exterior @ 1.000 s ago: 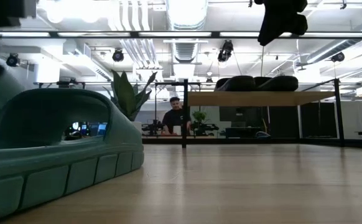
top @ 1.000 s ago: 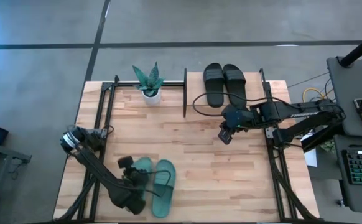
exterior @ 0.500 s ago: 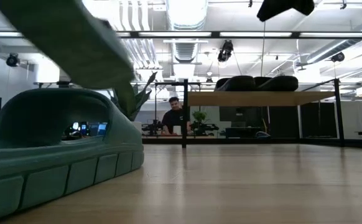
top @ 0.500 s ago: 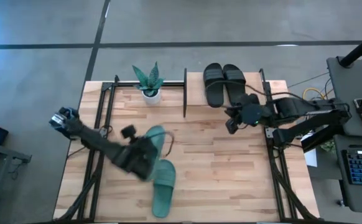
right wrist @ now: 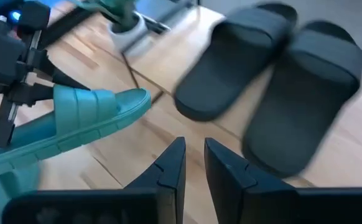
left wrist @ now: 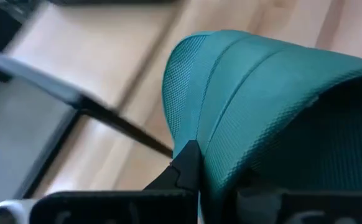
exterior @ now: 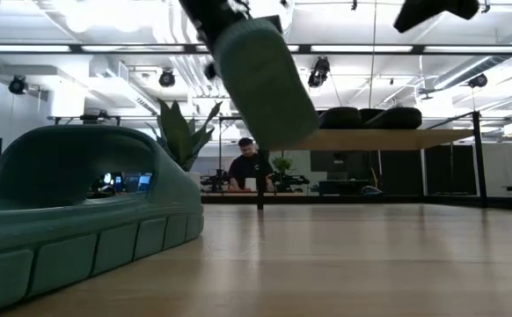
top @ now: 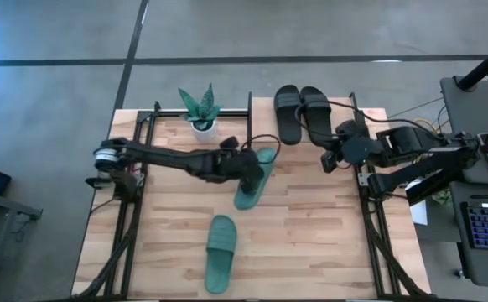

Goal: Pick and place slides into the shelf
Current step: Move the left green slipper to the middle of the table, then move the bottom green slipper to the middle of the table

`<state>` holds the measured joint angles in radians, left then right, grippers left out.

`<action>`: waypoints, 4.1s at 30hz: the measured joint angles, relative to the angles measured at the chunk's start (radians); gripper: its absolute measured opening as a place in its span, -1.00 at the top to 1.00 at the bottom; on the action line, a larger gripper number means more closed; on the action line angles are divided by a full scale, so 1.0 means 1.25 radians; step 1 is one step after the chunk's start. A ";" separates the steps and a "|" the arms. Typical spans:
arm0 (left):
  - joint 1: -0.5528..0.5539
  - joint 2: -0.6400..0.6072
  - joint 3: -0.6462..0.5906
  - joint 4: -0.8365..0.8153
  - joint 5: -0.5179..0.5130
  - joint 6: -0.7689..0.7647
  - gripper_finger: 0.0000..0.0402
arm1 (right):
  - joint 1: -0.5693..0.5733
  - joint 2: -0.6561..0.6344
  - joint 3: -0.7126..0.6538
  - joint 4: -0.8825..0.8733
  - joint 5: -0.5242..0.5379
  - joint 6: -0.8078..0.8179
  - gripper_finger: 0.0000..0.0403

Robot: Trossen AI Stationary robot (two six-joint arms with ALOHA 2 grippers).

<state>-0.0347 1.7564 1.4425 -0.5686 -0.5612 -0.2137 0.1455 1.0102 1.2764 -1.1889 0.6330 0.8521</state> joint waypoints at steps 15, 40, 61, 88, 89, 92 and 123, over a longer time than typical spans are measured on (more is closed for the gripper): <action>0.033 0.339 0.336 0.008 0.003 0.068 1.00 | 0.000 -0.010 -0.001 -0.069 0.021 0.044 0.74; 0.083 0.515 0.526 -0.101 0.076 0.085 0.32 | 0.000 -0.010 -0.009 -0.078 0.018 0.051 0.74; -0.003 0.263 0.469 -0.484 0.159 0.150 0.02 | 0.000 -0.011 -0.020 -0.078 0.018 0.027 0.74; -0.510 0.100 0.073 -0.327 0.150 -0.190 0.04 | 0.000 -0.010 -0.043 -0.071 0.021 -0.075 0.74; -0.510 0.107 0.072 -0.330 0.143 -0.205 0.04 | 0.000 -0.010 -0.043 -0.071 0.021 -0.075 0.74; -0.510 0.123 0.071 -0.333 0.088 -0.223 0.04 | 0.000 -0.010 -0.043 -0.071 0.021 -0.075 0.74; -0.438 0.195 0.070 -0.335 0.064 -0.152 0.95 | 0.000 -0.011 -0.043 -0.072 -0.033 -0.051 0.74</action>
<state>-0.5824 2.0007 1.5303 -0.9874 -0.4809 -0.4034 0.1460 0.9961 1.2221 -1.2789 0.5917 0.7887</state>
